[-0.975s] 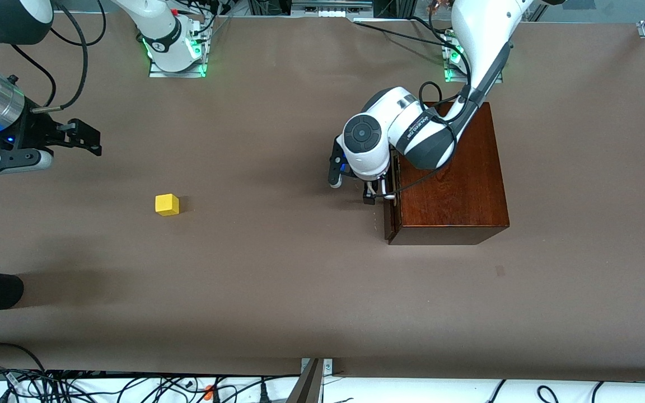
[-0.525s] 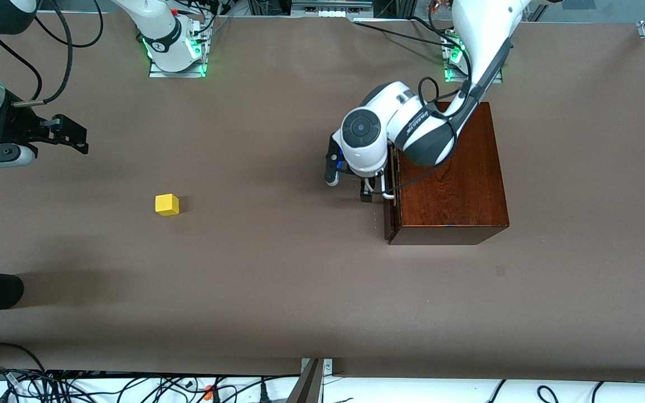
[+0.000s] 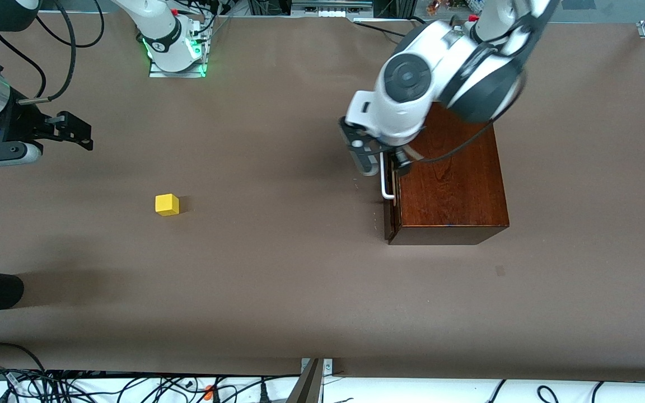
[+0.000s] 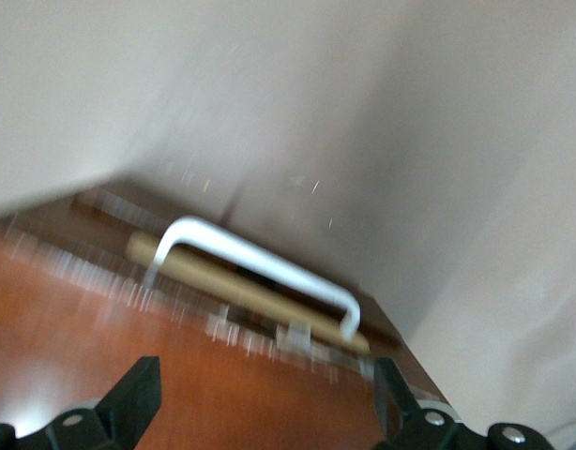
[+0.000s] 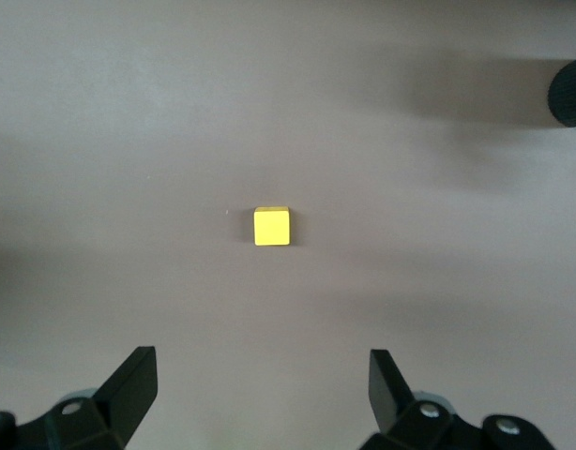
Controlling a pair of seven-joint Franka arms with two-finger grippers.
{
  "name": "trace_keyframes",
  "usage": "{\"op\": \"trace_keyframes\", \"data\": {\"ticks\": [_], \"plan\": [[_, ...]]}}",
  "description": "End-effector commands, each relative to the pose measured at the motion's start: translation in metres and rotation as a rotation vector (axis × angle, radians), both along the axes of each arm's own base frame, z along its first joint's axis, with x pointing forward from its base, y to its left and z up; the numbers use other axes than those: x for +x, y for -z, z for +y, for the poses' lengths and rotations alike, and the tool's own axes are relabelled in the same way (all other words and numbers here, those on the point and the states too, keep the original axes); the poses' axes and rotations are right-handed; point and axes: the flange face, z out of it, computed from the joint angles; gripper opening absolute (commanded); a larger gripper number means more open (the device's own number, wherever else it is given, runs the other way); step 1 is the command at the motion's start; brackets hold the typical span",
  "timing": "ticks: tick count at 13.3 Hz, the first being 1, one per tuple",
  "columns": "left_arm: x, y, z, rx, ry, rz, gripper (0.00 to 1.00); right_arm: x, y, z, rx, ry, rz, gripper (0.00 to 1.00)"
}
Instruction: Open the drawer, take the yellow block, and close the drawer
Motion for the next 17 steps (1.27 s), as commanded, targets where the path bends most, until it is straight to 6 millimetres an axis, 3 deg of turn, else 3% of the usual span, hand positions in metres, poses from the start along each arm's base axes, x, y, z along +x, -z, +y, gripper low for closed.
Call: {"op": "trace_keyframes", "data": {"ticks": [1, 4, 5, 8, 12, 17], "plan": [[0.012, -0.059, 0.068, 0.047, -0.212, -0.011, 1.0, 0.004, -0.004, 0.011, 0.013, 0.002, 0.002, 1.0], [0.03, -0.116, 0.154, 0.061, -0.45, -0.083, 1.0, 0.005, -0.003, 0.009, 0.014, 0.003, -0.001, 1.0], [0.031, -0.121, 0.189, 0.083, -0.597, -0.103, 1.0, 0.005, -0.003, 0.01, 0.013, 0.0, -0.001, 1.0], [0.038, -0.139, 0.257, 0.073, -0.819, -0.189, 1.0, 0.005, -0.004, 0.009, 0.013, -0.006, -0.003, 1.0], [0.032, -0.125, 0.301, 0.038, -0.891, -0.251, 1.0, 0.005, -0.004, 0.009, 0.013, -0.003, -0.004, 1.0], [0.02, -0.125, 0.304, 0.043, -0.906, -0.243, 1.0, 0.005, -0.004, 0.009, 0.013, -0.002, -0.004, 1.0]]}}
